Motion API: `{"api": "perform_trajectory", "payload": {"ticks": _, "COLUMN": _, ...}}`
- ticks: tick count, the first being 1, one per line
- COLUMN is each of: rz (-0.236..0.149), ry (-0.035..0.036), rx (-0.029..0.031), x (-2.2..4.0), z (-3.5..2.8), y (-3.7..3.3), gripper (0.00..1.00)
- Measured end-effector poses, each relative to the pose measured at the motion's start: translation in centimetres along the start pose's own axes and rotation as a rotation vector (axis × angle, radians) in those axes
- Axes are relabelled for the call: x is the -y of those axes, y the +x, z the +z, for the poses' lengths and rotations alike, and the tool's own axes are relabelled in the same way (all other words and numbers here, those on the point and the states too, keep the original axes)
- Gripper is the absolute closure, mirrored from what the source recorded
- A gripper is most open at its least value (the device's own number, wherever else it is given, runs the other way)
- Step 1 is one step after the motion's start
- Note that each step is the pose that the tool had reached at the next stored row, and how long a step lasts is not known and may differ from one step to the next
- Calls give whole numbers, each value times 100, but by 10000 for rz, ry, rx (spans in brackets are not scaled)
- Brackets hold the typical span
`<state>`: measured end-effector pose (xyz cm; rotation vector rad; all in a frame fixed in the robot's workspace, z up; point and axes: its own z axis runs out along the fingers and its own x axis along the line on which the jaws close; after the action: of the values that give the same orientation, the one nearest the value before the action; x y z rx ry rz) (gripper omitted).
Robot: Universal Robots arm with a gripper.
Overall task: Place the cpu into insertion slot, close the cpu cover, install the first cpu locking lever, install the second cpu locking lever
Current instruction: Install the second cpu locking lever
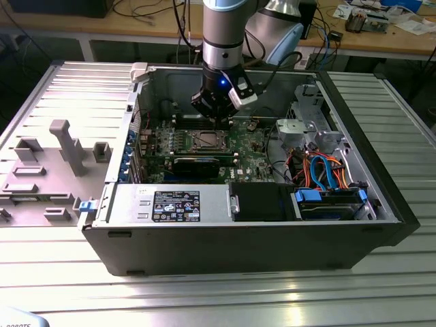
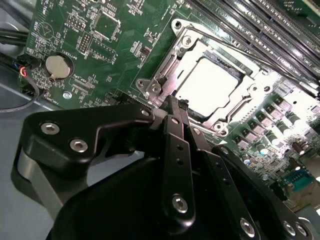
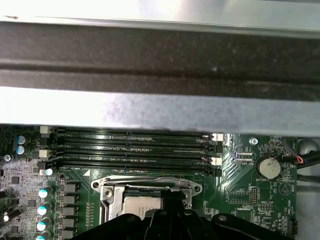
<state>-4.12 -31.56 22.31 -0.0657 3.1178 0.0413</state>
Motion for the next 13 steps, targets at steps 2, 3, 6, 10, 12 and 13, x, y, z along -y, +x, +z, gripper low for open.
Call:
{"api": "perform_trajectory", "payload": {"ticks": 2, "rz": -1, "ry": -1, "rx": 1, "x": 1, "z": 0, "y": 0, "gripper": 89}}
{"api": "perform_trajectory", "payload": {"ticks": 3, "rz": -1, "ry": 0, "rx": 0, "x": 1, "z": 0, "y": 0, "gripper": 89}}
{"api": "perform_trajectory", "payload": {"ticks": 6, "rz": -1, "ry": 0, "rx": 0, "x": 2, "z": 0, "y": 0, "gripper": 89}}
{"api": "perform_trajectory", "payload": {"ticks": 10, "rz": -3, "ry": 10, "rx": -1, "x": 13, "z": -1, "y": 0, "gripper": 89}}
{"api": "perform_trajectory", "payload": {"ticks": 12, "rz": -1, "ry": 17, "rx": 0, "x": 23, "z": -1, "y": 1, "gripper": 89}}
{"api": "perform_trajectory", "payload": {"ticks": 13, "rz": 1, "ry": 17, "rx": -1, "x": 26, "z": -1, "y": 1, "gripper": 89}}
